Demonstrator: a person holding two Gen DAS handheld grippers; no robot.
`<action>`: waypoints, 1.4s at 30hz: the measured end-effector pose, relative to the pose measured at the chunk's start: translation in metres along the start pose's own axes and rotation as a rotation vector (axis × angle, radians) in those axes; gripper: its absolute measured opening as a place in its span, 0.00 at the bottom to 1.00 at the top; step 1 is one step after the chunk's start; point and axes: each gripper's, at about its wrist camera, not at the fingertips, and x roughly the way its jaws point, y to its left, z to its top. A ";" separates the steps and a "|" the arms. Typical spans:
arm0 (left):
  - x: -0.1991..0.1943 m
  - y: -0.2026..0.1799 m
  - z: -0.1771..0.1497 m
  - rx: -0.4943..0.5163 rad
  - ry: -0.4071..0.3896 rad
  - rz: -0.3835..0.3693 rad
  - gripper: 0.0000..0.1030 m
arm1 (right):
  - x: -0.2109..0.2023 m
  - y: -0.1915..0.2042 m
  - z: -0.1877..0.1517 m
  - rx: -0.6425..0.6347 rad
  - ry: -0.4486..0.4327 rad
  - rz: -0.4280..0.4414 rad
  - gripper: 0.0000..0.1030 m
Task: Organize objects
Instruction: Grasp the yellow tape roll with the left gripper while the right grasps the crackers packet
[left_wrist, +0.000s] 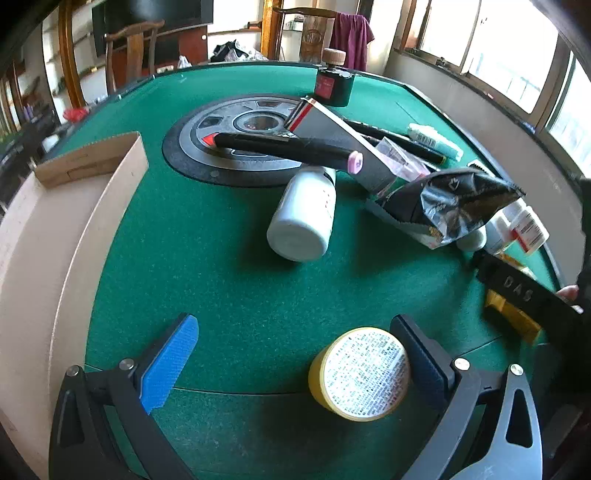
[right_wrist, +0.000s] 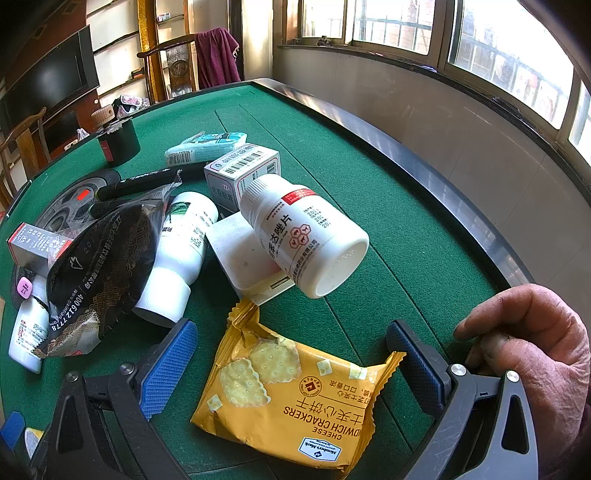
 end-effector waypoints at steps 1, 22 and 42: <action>0.002 -0.004 -0.001 0.020 0.009 0.024 1.00 | 0.000 0.000 0.000 0.000 0.000 0.000 1.00; -0.011 0.024 0.000 -0.087 -0.005 -0.190 1.00 | 0.000 0.005 0.001 0.028 0.001 -0.026 1.00; 0.007 -0.012 0.002 0.178 0.097 -0.032 1.00 | -0.004 -0.004 0.001 -0.360 0.117 0.233 1.00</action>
